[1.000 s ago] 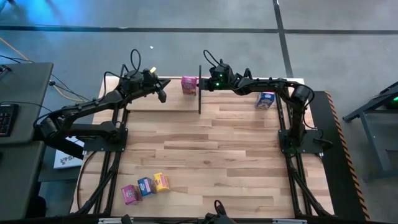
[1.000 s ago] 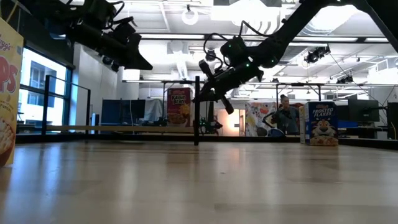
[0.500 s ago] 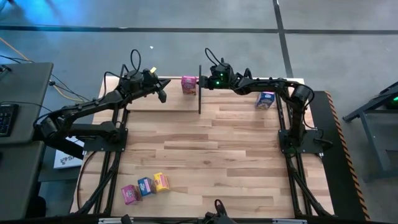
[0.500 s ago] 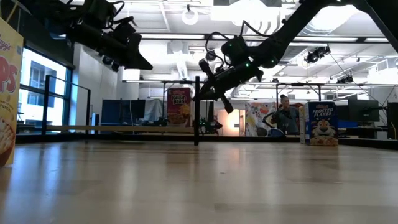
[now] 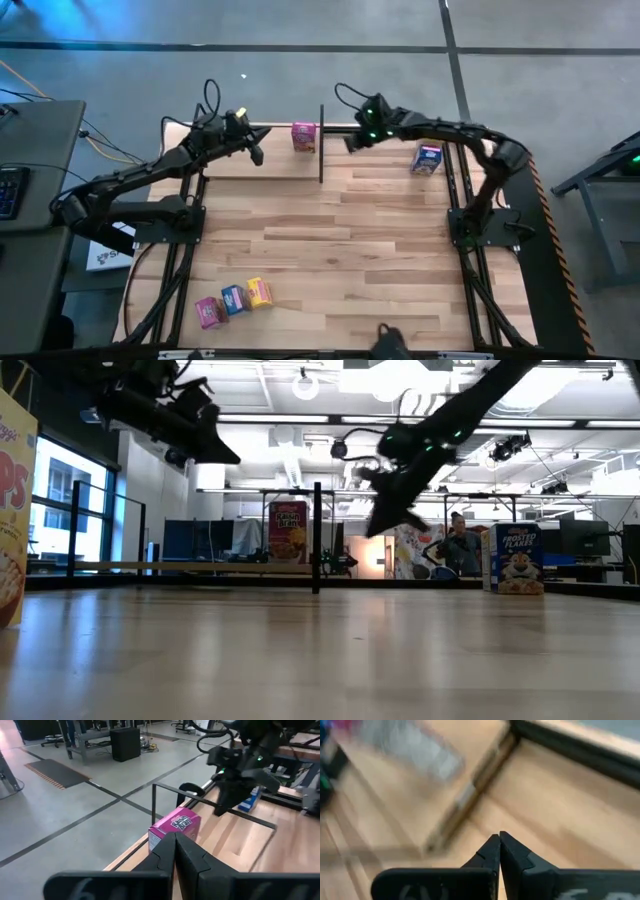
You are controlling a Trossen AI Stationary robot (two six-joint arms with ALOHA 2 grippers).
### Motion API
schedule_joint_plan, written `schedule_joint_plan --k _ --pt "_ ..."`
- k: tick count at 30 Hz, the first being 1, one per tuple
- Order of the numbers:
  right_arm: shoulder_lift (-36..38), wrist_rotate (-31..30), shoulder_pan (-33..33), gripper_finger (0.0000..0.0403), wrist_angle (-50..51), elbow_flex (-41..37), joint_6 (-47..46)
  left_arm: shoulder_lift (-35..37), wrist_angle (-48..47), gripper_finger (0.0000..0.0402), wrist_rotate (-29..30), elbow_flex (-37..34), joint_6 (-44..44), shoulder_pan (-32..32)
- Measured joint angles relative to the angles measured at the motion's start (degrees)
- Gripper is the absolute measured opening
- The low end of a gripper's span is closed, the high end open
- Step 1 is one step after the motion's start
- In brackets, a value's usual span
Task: Stack cereal on shelf
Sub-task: Align the purple cereal box on the shelf
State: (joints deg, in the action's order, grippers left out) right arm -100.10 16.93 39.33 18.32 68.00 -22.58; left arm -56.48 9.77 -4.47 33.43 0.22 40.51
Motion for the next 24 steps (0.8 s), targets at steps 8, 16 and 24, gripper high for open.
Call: schedule_joint_plan --k 8,16,24 --pt "26.3 -0.2 -4.5 0.0000 -13.1 -25.3 -6.5 7.6 -8.0 0.0014 -3.2 0.0 -5.9 -1.9" --pt "41.5 -8.1 -16.2 0.0000 -40.9 -36.9 -12.0 11.5 -12.1 0.0051 -3.9 0.0 -10.1 -6.7" --pt "41.2 -13.9 -19.8 0.0000 -39.8 -32.6 -6.5 11.5 -13.7 0.0130 -6.2 0.6 -13.5 -9.8"
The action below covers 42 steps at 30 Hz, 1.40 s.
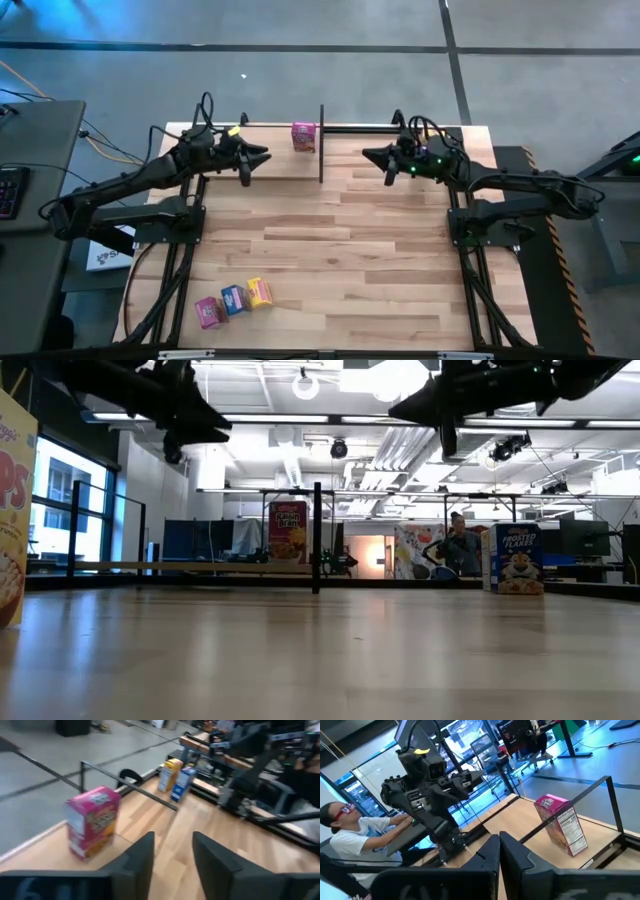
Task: Stack cereal on shelf
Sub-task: Align the purple cereal box on the shelf
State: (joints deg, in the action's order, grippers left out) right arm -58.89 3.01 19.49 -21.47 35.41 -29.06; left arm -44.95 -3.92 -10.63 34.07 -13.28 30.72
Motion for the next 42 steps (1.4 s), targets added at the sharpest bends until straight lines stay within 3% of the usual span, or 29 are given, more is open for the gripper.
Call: schedule_joint_plan --k 9,11,14,17,23,30,37,42 --pt "0.1 -1.0 0.0 0.0000 4.6 2.4 -1.4 -0.1 -5.1 0.0242 -16.4 10.5 -0.2 -0.5" --pt "0.1 -2.0 0.0 0.0001 4.5 2.4 -2.4 -0.1 -9.3 0.0256 -20.2 13.8 0.7 -2.1" --pt "0.1 -3.2 0.0 0.0001 4.8 2.4 -3.5 -0.2 -20.5 0.0266 -21.4 19.5 5.7 -7.2" --pt "0.1 -3.7 0.0 0.0001 5.0 2.4 -4.0 -0.6 -32.9 0.0268 -18.4 25.9 11.6 -14.9" --pt "0.1 -3.7 0.0 0.0001 5.1 2.4 -4.0 -4.6 -52.8 0.0269 -5.0 37.3 15.4 -34.1" --pt "0.1 -3.8 0.0 0.0001 7.2 2.5 -3.0 -14.3 -62.7 0.0269 4.8 42.9 15.4 -57.2" --pt "0.1 -3.8 0.0 0.0001 10.5 2.5 -1.6 -24.3 -65.0 0.0269 5.3 43.1 9.3 -74.2" --pt "0.1 -3.8 0.0 0.0001 12.9 2.5 -1.5 -30.8 -64.4 0.0269 5.4 43.1 4.4 -83.1"
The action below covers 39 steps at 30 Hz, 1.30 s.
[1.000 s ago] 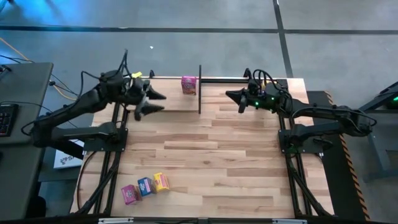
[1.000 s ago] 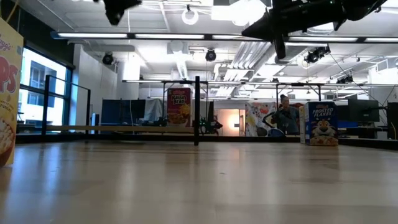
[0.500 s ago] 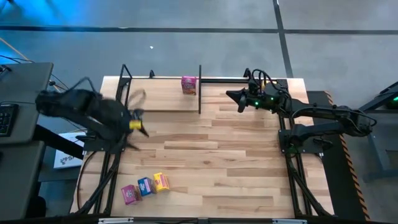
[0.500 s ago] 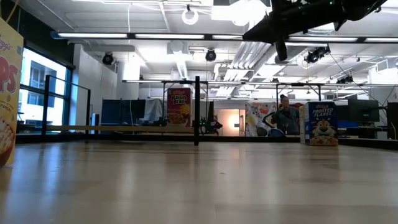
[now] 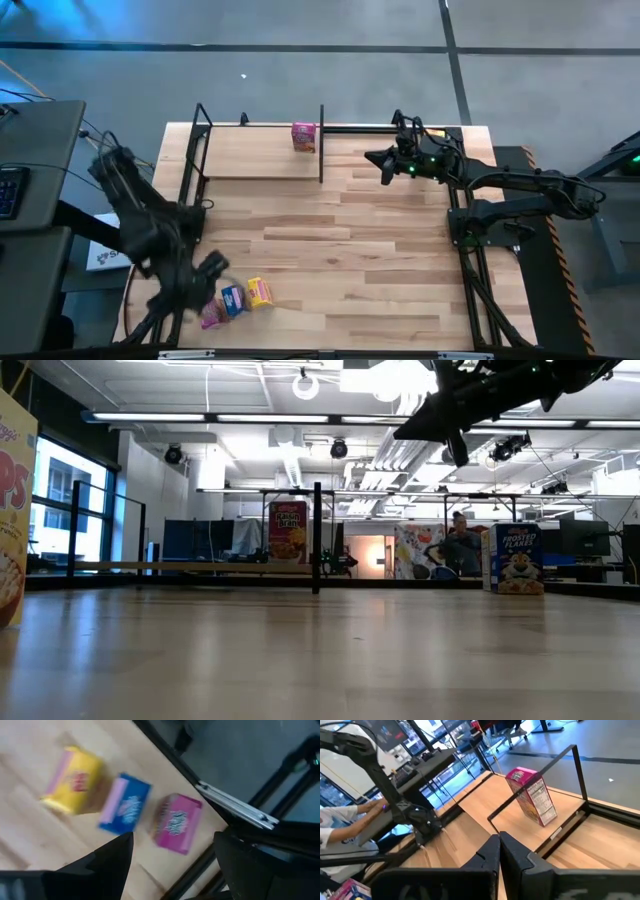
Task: Stack cereal on shelf
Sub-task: Align the purple cereal box on the shelf
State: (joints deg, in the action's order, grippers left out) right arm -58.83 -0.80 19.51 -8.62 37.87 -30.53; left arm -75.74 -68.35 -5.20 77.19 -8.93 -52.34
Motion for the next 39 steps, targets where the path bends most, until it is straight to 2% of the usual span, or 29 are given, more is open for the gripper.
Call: schedule_joint_plan --k 4,9,17,39 --pt "0.0 0.2 0.0 0.0001 1.5 0.0 0.8 -3.6 4.3 0.0269 0.1 0.0 -2.6 -4.5" --pt "0.0 0.2 0.0 0.0001 2.8 0.0 1.0 -6.5 5.7 0.0269 3.1 -0.8 -3.4 -7.1" --pt "0.0 0.2 0.0 0.0001 4.7 0.0 1.0 -6.8 8.6 0.0269 4.6 -7.4 -1.9 -7.1" --pt "0.0 -0.7 0.0 0.0001 6.3 0.0 1.0 -6.8 16.9 0.0269 4.4 -18.4 2.0 -8.8"
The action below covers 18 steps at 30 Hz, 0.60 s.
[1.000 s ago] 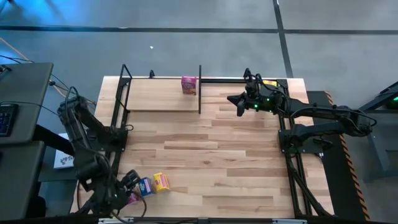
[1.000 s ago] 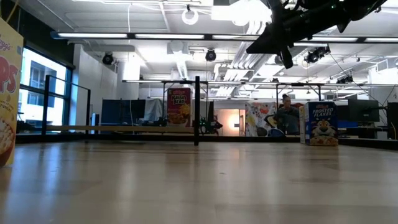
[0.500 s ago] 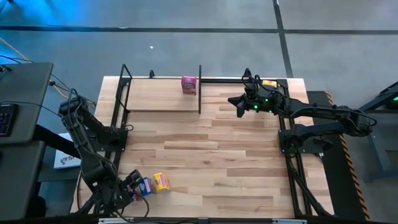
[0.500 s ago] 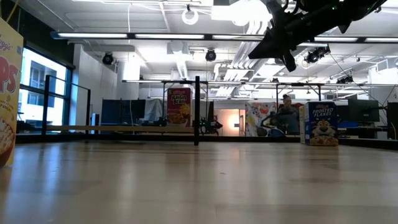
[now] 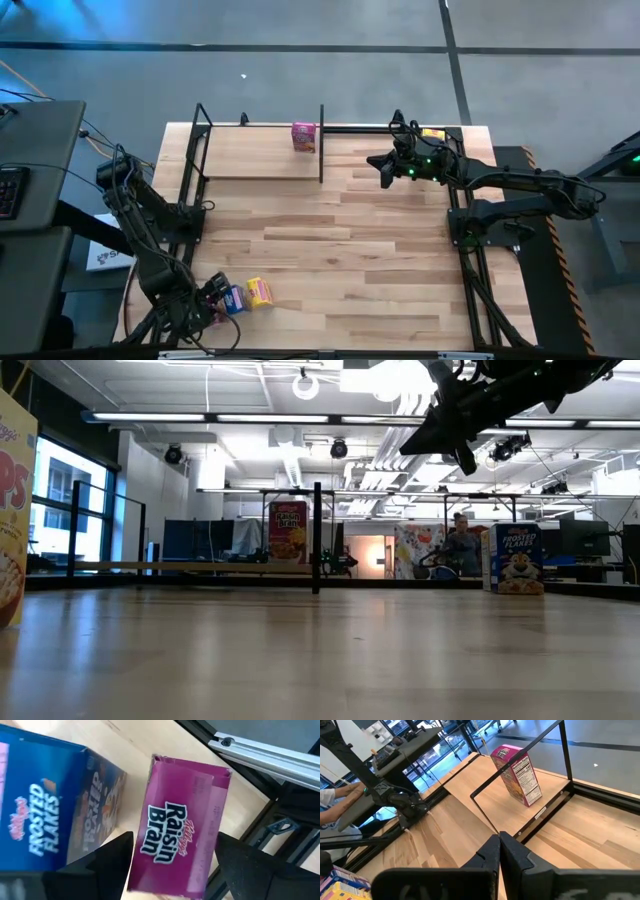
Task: Stack cereal on shelf
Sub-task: Align the purple cereal box on the shelf
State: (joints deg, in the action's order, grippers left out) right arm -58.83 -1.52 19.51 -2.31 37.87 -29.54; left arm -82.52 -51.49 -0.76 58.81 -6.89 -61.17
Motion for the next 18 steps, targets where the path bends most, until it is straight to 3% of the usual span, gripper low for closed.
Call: schedule_joint_plan --k 8,18 --pt "0.0 0.0 0.0 0.0001 0.0 0.0 0.0 0.0 3.9 0.0258 0.3 -1.1 0.1 0.2" --pt "0.0 0.0 0.0 0.0001 0.0 0.0 0.0 0.0 4.4 0.0177 0.4 -1.1 -1.2 0.2"
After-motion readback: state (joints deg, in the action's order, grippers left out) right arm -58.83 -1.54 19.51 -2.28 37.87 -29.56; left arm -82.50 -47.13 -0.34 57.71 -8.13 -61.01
